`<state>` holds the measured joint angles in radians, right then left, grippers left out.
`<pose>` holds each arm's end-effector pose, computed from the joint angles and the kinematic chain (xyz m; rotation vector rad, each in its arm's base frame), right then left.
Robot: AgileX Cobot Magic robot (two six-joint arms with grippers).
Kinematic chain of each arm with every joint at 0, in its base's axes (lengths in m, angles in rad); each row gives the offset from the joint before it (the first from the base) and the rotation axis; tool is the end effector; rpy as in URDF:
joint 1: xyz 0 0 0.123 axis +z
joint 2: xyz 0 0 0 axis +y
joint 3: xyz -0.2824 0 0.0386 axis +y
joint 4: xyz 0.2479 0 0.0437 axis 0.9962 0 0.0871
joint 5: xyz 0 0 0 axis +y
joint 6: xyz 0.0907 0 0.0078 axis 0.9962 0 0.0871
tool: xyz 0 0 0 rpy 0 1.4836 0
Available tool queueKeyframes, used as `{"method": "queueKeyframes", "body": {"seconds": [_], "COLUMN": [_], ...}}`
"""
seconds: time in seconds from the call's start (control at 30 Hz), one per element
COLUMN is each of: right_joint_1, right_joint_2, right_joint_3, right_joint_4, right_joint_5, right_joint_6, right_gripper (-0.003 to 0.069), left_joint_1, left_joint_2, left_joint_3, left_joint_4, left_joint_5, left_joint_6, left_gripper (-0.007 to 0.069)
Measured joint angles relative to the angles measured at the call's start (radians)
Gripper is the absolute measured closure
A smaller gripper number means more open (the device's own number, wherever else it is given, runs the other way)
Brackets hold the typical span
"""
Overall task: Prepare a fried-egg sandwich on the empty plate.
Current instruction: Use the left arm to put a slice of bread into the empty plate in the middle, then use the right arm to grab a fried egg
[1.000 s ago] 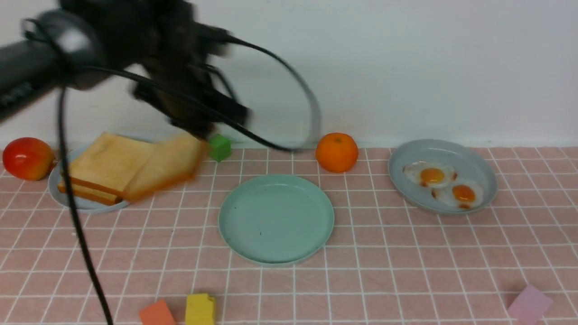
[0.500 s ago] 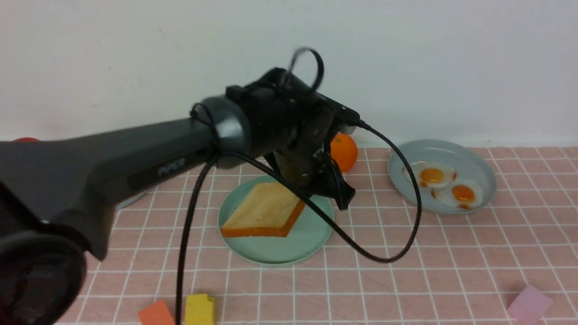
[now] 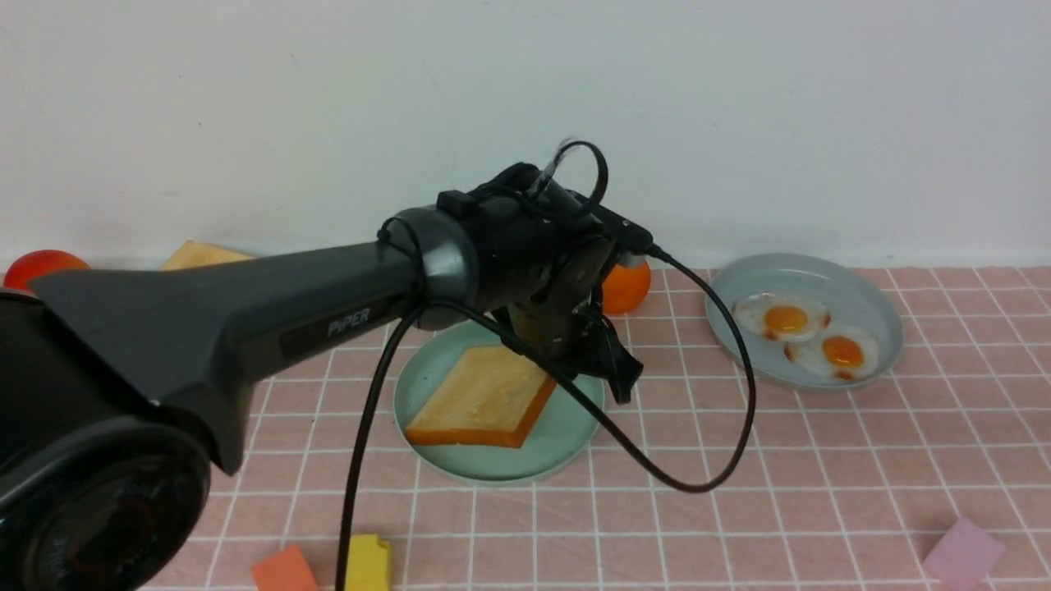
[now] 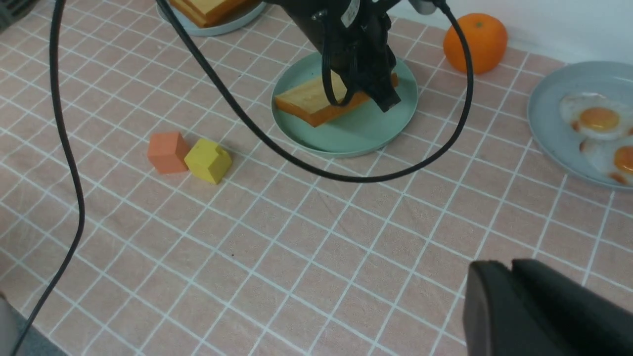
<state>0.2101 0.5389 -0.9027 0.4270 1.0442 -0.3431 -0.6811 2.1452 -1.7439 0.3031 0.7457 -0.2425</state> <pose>0.0576 0.0456 0.3855 -0.5581 2.0377 0.4426 0.3817 -0.2856 0.2057 0.7708 2.4552 0.0067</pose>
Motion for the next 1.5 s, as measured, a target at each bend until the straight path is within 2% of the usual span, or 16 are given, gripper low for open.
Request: {"method": "queueKeyframes", "body": {"seconds": [0.2, 0.3, 0.37, 0.43, 0.47, 0.5, 0.53, 0.57, 0.73, 0.97, 1.13, 1.17, 1.37, 1.5], "right_joint_1": [0.0, 0.0, 0.0, 0.0, 0.0, 0.0, 0.0, 0.0, -0.001, -0.089, -0.209, -0.209, -0.25, -0.25], "right_joint_2": [0.0, 0.0, 0.004, 0.042, 0.072, 0.079, 0.148, 0.21, 0.437, 0.92, 1.231, 1.241, 1.519, 1.65], "right_joint_3": [0.0, 0.0, 0.0, 0.0, -0.001, -0.001, -0.001, -0.002, -0.029, -0.259, -0.471, -0.479, -0.734, -0.854], "right_joint_4": [0.001, 0.0, 0.0, -0.008, -0.014, -0.017, -0.03, -0.039, -0.068, -0.079, -0.072, -0.071, 0.004, 0.024], "right_joint_5": [0.0, 0.0, -0.006, -0.031, -0.042, -0.048, -0.072, -0.093, -0.187, -0.242, -0.249, -0.249, -0.236, -0.221], "right_joint_6": [0.012, 0.027, 0.038, 0.066, 0.074, 0.077, 0.081, 0.083, 0.084, 0.172, 0.241, 0.243, 0.26, 0.279], "right_gripper": [0.0574, 0.0571, 0.0568, 0.0566, 0.0564, 0.0564, 0.0561, 0.056, 0.0556, 0.0532, 0.0476, 0.0476, 0.0373, 0.034], "left_joint_1": [0.0, -0.004, -0.012, -0.041, -0.059, -0.066, -0.098, -0.119, -0.188, -0.217, -0.217, -0.217, -0.217, -0.217], "left_joint_2": [-0.014, -0.05, -0.089, -0.188, -0.254, -0.266, -0.37, -0.455, -0.718, -1.177, -1.475, -1.484, -1.659, -1.667], "left_joint_3": [0.0, -0.003, -0.009, -0.011, -0.008, -0.007, 0.013, 0.04, 0.192, 0.645, 0.918, 0.925, 1.033, 1.036], "left_joint_4": [-0.04, -0.07, -0.082, -0.102, -0.117, -0.12, -0.14, -0.156, -0.199, -0.255, -0.14, -0.134, 0.021, 0.046], "left_joint_5": [0.022, 0.053, 0.078, 0.113, 0.122, 0.124, 0.122, 0.121, 0.111, 0.009, -0.138, -0.147, -0.23, -0.244], "left_joint_6": [-0.001, -0.001, 0.0, -0.002, -0.003, -0.003, -0.003, -0.003, -0.004, -0.031, -0.118, -0.124, -0.294, -0.309], "left_gripper": [0.0239, 0.0234, 0.0268, 0.0386, 0.0475, 0.0489, 0.0589, 0.0634, 0.0638, 0.0638, 0.0638, 0.0638, 0.0638, 0.0638]}}
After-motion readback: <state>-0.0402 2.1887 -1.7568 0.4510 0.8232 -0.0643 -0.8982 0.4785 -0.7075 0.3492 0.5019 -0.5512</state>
